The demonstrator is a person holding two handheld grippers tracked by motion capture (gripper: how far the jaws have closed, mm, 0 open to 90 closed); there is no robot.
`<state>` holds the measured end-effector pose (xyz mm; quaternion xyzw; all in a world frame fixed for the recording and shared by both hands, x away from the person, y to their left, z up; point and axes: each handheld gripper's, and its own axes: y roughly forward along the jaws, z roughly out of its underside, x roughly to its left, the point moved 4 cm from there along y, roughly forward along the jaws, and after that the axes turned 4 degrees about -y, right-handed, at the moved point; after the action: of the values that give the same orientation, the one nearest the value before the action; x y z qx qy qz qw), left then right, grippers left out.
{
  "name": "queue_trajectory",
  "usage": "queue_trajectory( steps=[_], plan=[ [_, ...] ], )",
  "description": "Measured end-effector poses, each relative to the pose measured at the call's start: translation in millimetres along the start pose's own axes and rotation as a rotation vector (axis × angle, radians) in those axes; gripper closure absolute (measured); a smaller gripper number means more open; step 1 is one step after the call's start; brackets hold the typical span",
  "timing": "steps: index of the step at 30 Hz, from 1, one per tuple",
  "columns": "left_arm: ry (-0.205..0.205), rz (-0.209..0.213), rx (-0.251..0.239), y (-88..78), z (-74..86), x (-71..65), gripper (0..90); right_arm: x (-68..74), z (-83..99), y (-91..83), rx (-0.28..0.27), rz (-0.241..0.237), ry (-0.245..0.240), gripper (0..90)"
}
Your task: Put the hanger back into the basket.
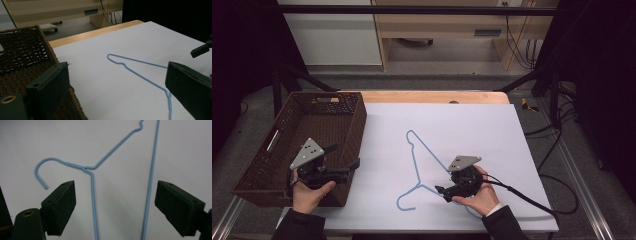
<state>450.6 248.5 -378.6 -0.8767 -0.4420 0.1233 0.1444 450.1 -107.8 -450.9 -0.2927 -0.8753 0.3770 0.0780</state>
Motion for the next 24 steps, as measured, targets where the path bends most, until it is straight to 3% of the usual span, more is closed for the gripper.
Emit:
queue_trajectory(
  steps=[14,24],
  plan=[
    [0.004,-0.003,-0.002,-0.7,-0.8,-0.1,5.4,12.4,9.5,24.7,0.112,-0.073,-0.024,42.5],
    [0.01,-0.001,0.002,-0.2,-0.8,-1.5,5.3,18.6,15.7,38.4,0.181,-0.097,-0.056,60.8]
  ],
)
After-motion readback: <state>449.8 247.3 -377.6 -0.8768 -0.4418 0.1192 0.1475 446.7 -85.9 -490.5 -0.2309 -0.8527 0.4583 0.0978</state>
